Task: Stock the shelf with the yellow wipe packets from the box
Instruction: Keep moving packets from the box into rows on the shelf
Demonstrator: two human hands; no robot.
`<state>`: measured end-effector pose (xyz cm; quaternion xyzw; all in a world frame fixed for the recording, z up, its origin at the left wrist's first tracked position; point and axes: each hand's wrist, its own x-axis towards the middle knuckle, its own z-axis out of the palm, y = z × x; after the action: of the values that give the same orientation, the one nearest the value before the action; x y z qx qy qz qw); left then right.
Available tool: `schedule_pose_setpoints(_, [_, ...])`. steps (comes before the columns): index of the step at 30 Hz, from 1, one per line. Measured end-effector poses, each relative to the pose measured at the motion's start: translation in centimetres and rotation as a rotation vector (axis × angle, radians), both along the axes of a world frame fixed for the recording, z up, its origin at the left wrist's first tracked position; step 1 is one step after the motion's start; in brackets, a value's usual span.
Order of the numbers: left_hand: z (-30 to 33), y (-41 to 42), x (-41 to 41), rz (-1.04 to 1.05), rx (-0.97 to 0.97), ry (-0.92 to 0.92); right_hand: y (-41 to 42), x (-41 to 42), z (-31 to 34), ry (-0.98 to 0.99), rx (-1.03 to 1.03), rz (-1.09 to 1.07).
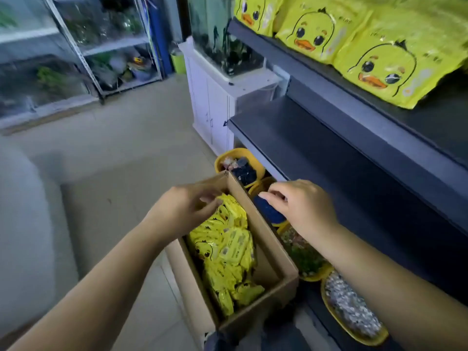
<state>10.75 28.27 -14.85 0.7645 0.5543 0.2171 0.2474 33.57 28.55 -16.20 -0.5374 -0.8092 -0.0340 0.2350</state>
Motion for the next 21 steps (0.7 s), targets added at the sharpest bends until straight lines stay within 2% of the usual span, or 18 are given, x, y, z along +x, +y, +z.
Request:
schedule_pose_setpoints(3, [-4.4,-1.1,-2.0,0.003,-0.11,0.02,-1.3,-2.0,-4.8,0.052,-0.195,0.005])
schedule_pose_setpoints(7, [-10.0,-2.2,-3.2,0.11,-0.242,0.028,-2.1,-3.2,-11.3,0.058,-0.431,-0.064])
schedule_pose_setpoints(11, [-16.7,-3.1,-3.0,0.174,-0.328,0.017,-2.0,-3.0,-19.2,-0.009,-0.839,-0.197])
schedule_pose_setpoints(16, [-26.3,-4.6,-1.7,0.252,-0.349,-0.03,-1.9,-2.1,-29.1,0.038,-1.257,-0.342])
schedule_pose_setpoints(21, [-34.5,-6.0,-1.4,0.152,-0.264,0.063,-1.5,-1.7,-37.7,-0.002,-1.482,-0.501])
